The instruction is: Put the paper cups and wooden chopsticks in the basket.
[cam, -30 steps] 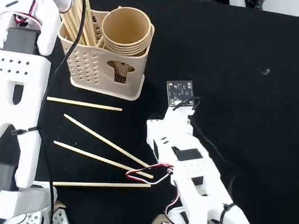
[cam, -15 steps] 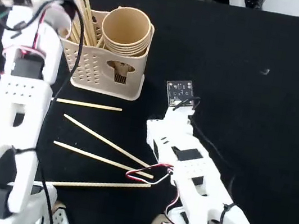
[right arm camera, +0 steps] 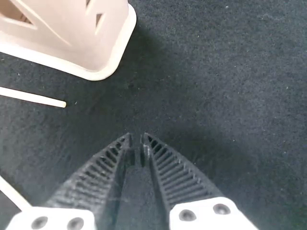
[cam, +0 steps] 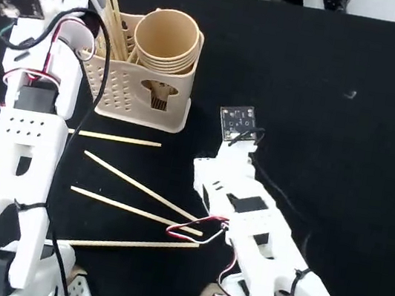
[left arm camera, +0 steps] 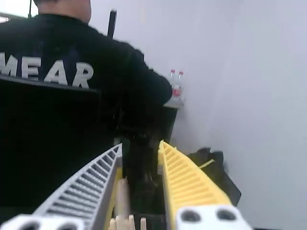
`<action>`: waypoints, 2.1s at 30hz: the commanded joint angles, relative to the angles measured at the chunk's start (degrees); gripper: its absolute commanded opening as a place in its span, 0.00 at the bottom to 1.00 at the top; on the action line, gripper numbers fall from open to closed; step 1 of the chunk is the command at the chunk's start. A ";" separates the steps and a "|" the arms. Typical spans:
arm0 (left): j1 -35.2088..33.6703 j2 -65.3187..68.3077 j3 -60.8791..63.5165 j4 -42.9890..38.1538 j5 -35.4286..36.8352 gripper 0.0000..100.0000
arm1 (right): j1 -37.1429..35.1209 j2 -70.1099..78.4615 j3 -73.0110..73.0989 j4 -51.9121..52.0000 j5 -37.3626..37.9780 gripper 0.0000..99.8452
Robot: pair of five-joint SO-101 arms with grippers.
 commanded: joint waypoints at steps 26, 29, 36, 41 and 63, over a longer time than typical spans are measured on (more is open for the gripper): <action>-36.00 -30.51 19.03 61.80 -0.35 0.10 | -27.25 -3.47 -11.56 29.36 17.41 0.05; -37.49 -32.00 28.70 61.80 -0.35 0.10 | -34.37 -2.86 -10.07 29.45 18.37 0.11; -36.09 -32.35 43.56 48.44 0.09 0.10 | -32.88 10.59 -12.79 19.87 18.55 0.20; -33.36 -32.35 48.40 43.96 -0.18 0.10 | -33.05 22.55 -24.75 27.08 18.64 0.21; -33.63 -32.44 51.38 41.58 0.18 0.09 | -32.88 15.60 -22.64 32.44 18.64 0.01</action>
